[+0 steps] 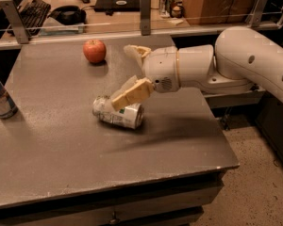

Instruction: Knock 7up can over

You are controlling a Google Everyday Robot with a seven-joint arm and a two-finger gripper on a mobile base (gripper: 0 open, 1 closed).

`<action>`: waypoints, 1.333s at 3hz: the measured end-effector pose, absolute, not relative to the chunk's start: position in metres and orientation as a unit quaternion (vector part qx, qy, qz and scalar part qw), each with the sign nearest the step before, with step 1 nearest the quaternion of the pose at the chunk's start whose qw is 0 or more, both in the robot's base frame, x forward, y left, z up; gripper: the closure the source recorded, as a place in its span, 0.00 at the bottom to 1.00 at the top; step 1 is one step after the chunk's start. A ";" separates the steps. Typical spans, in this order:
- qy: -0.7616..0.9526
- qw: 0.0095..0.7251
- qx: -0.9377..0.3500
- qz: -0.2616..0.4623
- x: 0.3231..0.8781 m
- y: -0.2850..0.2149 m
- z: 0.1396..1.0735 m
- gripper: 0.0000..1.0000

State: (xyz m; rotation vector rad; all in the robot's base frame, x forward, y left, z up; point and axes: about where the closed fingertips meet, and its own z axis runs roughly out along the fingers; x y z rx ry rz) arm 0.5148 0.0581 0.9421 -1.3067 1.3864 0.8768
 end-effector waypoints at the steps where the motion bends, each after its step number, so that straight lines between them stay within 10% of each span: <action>1: 0.576 0.495 -0.537 0.367 0.515 0.061 0.938 0.00; 4: 0.612 0.449 -0.589 0.278 0.530 -0.088 0.909 0.00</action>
Offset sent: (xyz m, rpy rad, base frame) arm 0.0055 -0.0853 -0.0278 -0.1369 -0.0350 -0.0113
